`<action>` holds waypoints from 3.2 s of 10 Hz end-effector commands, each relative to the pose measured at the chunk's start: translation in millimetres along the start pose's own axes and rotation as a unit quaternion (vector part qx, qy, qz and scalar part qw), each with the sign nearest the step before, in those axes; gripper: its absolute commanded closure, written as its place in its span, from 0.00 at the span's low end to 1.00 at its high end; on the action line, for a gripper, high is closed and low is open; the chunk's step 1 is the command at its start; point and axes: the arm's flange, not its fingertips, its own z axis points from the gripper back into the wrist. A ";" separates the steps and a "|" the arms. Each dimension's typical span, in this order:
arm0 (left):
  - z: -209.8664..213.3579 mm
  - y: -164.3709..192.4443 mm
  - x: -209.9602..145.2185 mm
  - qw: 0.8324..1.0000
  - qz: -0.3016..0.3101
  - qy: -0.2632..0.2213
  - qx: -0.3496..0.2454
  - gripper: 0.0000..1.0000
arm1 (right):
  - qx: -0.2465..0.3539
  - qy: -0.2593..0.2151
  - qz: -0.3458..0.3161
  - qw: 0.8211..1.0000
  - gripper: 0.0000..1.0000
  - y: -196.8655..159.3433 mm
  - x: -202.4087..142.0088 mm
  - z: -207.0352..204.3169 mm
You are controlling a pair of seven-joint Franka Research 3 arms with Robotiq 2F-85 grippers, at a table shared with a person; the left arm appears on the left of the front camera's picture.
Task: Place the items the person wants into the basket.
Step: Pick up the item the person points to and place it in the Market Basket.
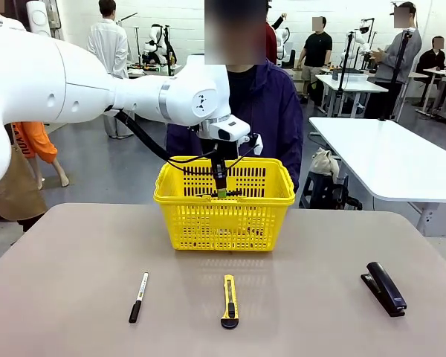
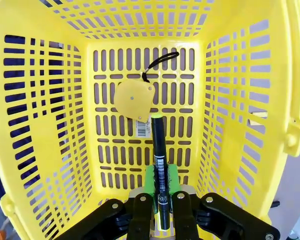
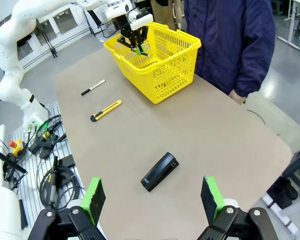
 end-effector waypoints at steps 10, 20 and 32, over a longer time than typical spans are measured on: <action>12.7 7.2 3.5 1.000 -0.019 -0.016 -0.019 0.00 | 0.002 -0.017 0.010 1.000 0.00 -1.4 0.1 -0.1; 153.8 -125.4 -158.6 0.991 0.031 -0.091 0.090 0.00 | 0.002 -0.017 0.010 1.000 0.00 -1.4 0.1 -0.1; 149.9 -184.2 -323.6 0.975 0.149 -0.140 0.082 0.00 | 0.002 -0.017 0.010 1.000 0.00 -1.4 0.1 -0.1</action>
